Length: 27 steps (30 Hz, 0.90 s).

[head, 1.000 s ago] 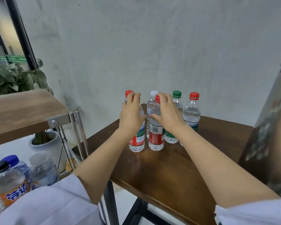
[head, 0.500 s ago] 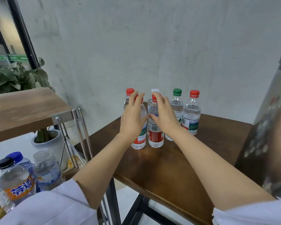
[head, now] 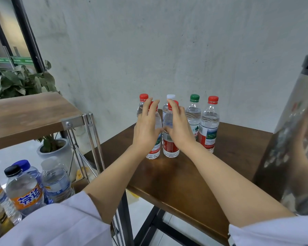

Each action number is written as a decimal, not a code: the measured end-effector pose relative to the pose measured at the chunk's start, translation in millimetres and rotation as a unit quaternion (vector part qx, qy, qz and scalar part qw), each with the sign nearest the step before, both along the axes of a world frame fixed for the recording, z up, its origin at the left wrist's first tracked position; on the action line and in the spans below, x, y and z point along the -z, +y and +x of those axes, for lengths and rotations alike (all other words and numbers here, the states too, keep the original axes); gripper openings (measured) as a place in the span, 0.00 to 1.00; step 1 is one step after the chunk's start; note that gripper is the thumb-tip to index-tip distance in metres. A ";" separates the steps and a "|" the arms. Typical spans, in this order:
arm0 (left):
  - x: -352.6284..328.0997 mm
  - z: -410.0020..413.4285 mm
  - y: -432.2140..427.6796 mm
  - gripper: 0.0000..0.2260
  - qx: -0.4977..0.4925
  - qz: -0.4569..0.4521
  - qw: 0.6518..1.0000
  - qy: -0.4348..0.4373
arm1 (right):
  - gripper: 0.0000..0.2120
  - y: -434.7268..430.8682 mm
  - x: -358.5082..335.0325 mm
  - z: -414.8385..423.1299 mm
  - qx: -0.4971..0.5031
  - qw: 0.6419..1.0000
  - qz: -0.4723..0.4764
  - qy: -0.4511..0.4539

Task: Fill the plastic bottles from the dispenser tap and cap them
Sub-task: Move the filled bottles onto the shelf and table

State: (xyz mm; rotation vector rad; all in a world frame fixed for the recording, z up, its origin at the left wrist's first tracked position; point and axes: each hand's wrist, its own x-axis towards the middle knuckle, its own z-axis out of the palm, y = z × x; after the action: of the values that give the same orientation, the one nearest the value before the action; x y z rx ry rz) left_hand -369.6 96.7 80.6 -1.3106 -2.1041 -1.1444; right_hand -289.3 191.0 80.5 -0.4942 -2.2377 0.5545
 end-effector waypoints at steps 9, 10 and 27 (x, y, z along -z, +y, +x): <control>10.2 19.1 -21.9 0.39 0.010 0.017 1.000 -0.001 | 0.41 -20.3 11.5 30.9 -0.014 0.999 0.032 0.018; 10.5 23.2 -26.6 0.38 0.013 0.019 1.000 -0.004 | 0.41 -24.3 12.7 34.8 -0.010 0.999 0.044 0.014; 9.4 109.2 -184.1 0.40 0.033 0.041 0.998 -0.048 | 0.42 -144.7 8.8 126.3 -0.060 0.995 0.085 -0.010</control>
State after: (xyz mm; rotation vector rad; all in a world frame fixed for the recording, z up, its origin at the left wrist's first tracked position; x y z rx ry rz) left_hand -260.4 -87.4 71.2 -1.3202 -2.0711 -1.3301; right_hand -163.0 46.4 71.8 -0.2812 -2.3200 0.4169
